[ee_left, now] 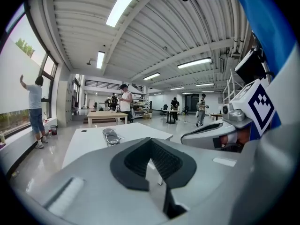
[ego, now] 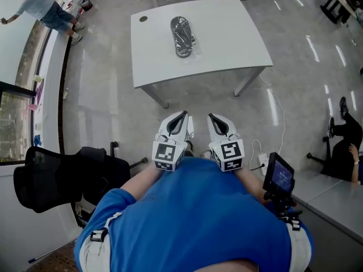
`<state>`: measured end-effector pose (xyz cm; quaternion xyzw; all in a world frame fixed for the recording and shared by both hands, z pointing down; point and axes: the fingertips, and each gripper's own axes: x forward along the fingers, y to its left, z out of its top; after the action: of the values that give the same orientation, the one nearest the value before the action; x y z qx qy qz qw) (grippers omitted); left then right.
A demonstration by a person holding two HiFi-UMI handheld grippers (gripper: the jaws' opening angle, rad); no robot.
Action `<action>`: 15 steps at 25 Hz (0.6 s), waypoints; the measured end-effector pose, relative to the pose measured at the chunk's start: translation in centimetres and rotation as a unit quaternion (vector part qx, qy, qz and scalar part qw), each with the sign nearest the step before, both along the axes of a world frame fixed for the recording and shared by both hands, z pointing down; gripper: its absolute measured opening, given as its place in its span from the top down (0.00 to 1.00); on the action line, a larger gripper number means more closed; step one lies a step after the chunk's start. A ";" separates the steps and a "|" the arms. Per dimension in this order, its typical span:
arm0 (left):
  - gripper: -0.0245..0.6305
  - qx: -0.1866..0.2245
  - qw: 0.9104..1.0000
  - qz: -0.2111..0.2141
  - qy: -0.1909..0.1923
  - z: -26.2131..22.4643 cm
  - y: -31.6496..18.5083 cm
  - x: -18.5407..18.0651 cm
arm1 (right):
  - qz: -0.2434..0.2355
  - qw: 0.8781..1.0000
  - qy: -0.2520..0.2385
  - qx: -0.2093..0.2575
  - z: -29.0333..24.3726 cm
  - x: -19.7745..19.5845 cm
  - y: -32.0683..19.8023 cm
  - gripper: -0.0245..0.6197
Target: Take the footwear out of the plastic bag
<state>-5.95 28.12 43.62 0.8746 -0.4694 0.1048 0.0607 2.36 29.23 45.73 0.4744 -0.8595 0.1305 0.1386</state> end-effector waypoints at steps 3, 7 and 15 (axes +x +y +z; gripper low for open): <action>0.95 -0.001 1.000 0.001 0.006 0.0 -2.2 -0.3 | 0.002 1.000 0.002 -0.003 0.1 -0.4 -2.2 0.96; 0.95 -0.001 1.000 0.004 0.010 0.1 -5.9 -1.4 | 0.005 1.000 0.004 -0.006 0.2 -1.7 -5.6 0.96; 0.95 0.004 1.000 0.016 0.015 1.7 -13.8 -4.9 | 0.015 1.000 0.003 -0.016 2.5 -5.1 -13.7 0.96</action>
<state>-10.83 14.28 45.32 0.8837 -0.4549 0.0908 0.0625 -2.72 15.54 48.20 0.4853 -0.8498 0.1445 0.1467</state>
